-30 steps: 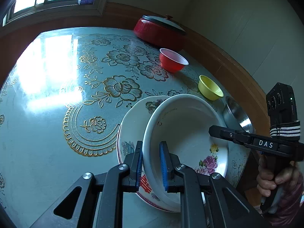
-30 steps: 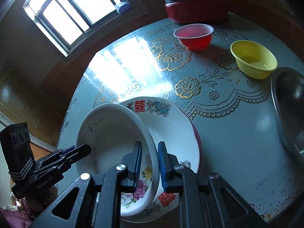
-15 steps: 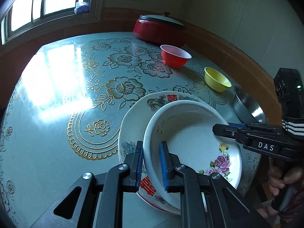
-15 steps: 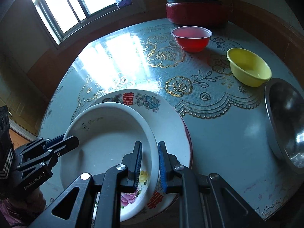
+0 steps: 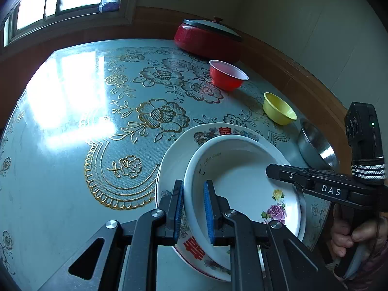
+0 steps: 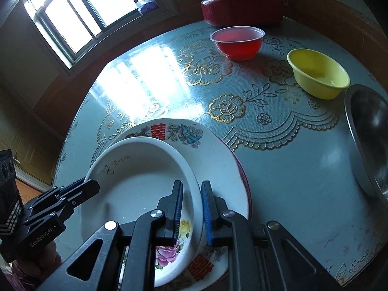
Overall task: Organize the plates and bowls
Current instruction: 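Lift the rose-pattern bowl-plate with the right tool over the plate stack, then lower the rose-pattern bowl-plate onto the red-character plate with the right tool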
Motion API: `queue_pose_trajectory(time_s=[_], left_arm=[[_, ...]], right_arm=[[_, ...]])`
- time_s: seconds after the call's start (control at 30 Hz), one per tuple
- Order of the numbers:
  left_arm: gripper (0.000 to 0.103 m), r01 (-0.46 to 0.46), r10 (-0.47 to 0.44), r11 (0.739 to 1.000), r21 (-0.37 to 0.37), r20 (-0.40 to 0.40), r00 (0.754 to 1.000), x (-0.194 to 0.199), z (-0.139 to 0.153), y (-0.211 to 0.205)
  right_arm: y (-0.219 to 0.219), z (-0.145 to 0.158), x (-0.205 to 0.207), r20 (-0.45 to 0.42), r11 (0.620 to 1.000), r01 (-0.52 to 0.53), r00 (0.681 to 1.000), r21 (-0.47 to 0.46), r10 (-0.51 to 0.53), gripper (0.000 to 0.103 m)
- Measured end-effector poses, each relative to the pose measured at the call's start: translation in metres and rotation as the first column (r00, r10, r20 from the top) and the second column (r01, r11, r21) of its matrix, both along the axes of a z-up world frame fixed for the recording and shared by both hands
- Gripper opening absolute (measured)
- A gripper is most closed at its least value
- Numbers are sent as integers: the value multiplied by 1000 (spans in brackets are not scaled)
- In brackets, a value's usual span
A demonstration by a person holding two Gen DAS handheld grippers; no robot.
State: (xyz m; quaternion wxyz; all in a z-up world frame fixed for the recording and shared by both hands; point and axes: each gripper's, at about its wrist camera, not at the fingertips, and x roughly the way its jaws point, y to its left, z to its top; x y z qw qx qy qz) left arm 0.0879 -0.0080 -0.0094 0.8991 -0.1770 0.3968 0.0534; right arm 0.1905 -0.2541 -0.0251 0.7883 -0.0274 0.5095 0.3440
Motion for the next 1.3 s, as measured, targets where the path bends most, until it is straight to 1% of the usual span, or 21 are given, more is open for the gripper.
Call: queue_pose_trajectory(time_s=[0.1,0.17,0.23,0.4,0.47,0.53,0.57,0.6,0.67,0.73,0.87,1.07,1.1,1.17,1.2,1.27,1.3], left_arm=[[16,6,-6,1000,28,-14,1000,2,-3,-4],[17,20,-20,999,29,-19,1000,3,-4,-6],[17,17,-17,999,28,-19,1000,4,-5,-5],[16,4,-3,1000,7,-14,1000,5,-4,1],[16,14,-14,1000,24,-16,1000,5,-4,-1],[16,39,-37,998,52,-26,999,5,-5,-7],[16,51,-50,997,60,-30,998,5,-5,-9],[16,62,-60,996,65,-32,998,4,-6,-11],[16,60,-58,997,57,-30,998,3,-6,-11],[16,44,-43,998,46,-26,999,2,-5,-8],[16,23,-22,999,49,-19,1000,-1,-2,-3],[16,27,-26,999,39,-19,999,-3,-3,-5],[16,29,-29,999,44,-22,999,-3,-3,-6],[16,30,-29,998,53,-24,999,-3,-3,-8],[16,28,-27,998,52,-22,999,-4,-2,-7],[16,25,-24,999,35,-19,1000,-5,-2,-4],[16,22,-22,999,33,-18,1000,-6,-2,-4]], right_arm=[[-2,-1,1,-7,1000,9,1000,17,-9,16],[-3,1,2,21,1000,17,1000,15,-17,16],[-2,3,3,37,1000,20,999,12,-20,16],[-2,-1,7,14,999,1,1000,39,-2,16],[-3,-1,10,-4,999,6,1000,49,-6,16],[-3,1,10,6,999,11,1000,39,-11,16],[-3,3,9,19,1000,10,1000,26,-11,19],[-4,5,8,23,1000,8,1000,26,-9,27],[-8,7,9,13,999,16,1000,47,-16,29],[-12,7,9,11,998,25,1000,57,-26,29],[-22,11,6,23,998,33,999,59,-34,29],[-30,12,0,27,998,37,999,60,-38,28],[-29,12,-1,32,998,29,999,56,-31,26],[-22,10,-4,28,999,-9,1000,36,7,23],[-19,9,-8,44,1000,-19,999,13,18,22],[-15,9,-13,78,999,-31,996,-21,32,21],[-15,9,-12,76,999,-27,997,-21,29,21]])
